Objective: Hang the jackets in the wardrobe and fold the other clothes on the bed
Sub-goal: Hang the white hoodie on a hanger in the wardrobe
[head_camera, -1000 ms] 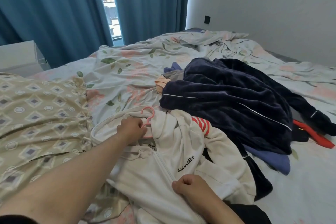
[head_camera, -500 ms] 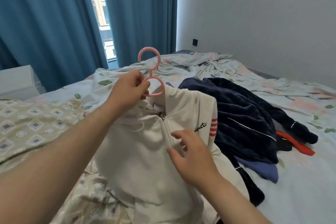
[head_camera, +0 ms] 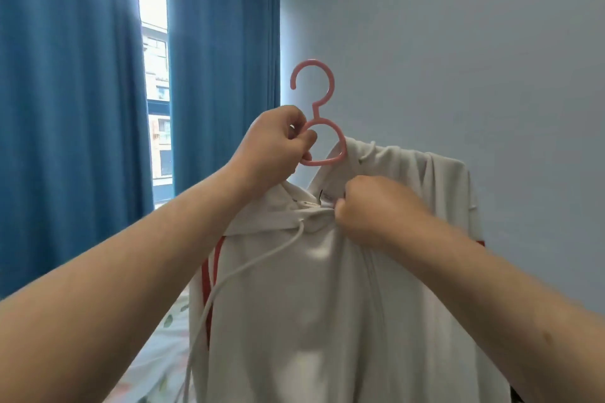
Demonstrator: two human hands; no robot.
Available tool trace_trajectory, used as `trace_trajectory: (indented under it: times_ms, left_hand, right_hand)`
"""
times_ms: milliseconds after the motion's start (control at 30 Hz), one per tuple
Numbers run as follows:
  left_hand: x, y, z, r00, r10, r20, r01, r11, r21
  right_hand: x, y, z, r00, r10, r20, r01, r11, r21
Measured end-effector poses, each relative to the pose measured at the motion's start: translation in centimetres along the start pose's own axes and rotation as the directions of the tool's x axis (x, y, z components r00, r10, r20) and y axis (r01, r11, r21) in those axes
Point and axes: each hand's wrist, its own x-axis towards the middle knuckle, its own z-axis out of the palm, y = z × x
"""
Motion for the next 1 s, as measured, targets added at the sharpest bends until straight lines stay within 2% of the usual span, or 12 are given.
trace_trajectory:
  times_ms: [133, 333, 433, 500, 533, 633, 700, 767, 833, 900, 967, 1000]
  left_hand:
    - [1.9, 2.0, 0.5, 0.999, 0.025, -0.026, -0.025, 1.0, -0.014]
    - [6.6, 6.2, -0.5, 0.987, 0.151, 0.055, -0.154, 0.987, 0.042]
    - [8.3, 7.2, 0.1, 0.984, 0.156, 0.088, -0.165, 0.981, 0.104]
    - [9.0, 7.2, 0.6, 0.986, 0.149, 0.078, -0.157, 0.981, 0.116]
    - [9.1, 7.2, 0.9, 0.987, 0.145, 0.07, -0.152, 0.981, 0.119]
    - [9.4, 7.1, 1.5, 0.99, 0.136, 0.042, -0.14, 0.984, 0.113]
    - [9.6, 7.1, 1.7, 0.991, 0.131, 0.031, -0.134, 0.984, 0.115]
    - [9.8, 7.0, 1.9, 0.992, 0.125, 0.031, -0.128, 0.985, 0.118]
    - [9.9, 6.8, 2.3, 0.992, 0.121, 0.033, -0.124, 0.986, 0.113]
    - [10.1, 6.7, 2.6, 0.992, 0.124, 0.037, -0.127, 0.987, 0.103]
    - [10.2, 6.5, 2.8, 0.991, 0.124, 0.042, -0.127, 0.989, 0.077]
    - [10.2, 6.5, 2.9, 0.991, 0.122, 0.049, -0.125, 0.99, 0.058]
  right_hand:
    - [0.3, 1.9, -3.3, 0.997, -0.082, 0.008, 0.081, 0.993, 0.083]
    - [0.2, 3.1, -5.1, 0.97, -0.052, -0.236, 0.15, 0.896, 0.419]
    - [0.0, 2.7, -5.7, 0.983, 0.107, -0.152, 0.044, 0.662, 0.748]
    - [-0.5, 2.7, -6.1, 0.99, 0.119, -0.074, 0.007, 0.486, 0.874]
    - [-1.0, 2.9, -6.0, 0.994, 0.086, -0.071, 0.022, 0.474, 0.88]
    - [-2.5, 4.2, -4.6, 0.994, -0.026, -0.107, 0.105, 0.524, 0.845]
    - [-3.1, 5.4, -3.4, 0.984, -0.092, -0.15, 0.174, 0.646, 0.743]
    - [-3.1, 6.9, -2.5, 0.959, -0.237, -0.155, 0.282, 0.851, 0.443]
    - [-3.0, 7.7, -2.5, 0.915, -0.389, -0.109, 0.4, 0.911, 0.104]
    - [-2.4, 8.6, -4.2, 0.847, -0.451, -0.28, 0.476, 0.879, 0.024]
    - [-1.1, 10.2, -6.5, 0.749, -0.372, -0.548, 0.453, 0.891, 0.014]
    - [0.0, 10.8, -7.8, 0.735, -0.299, -0.609, 0.405, 0.913, 0.04]
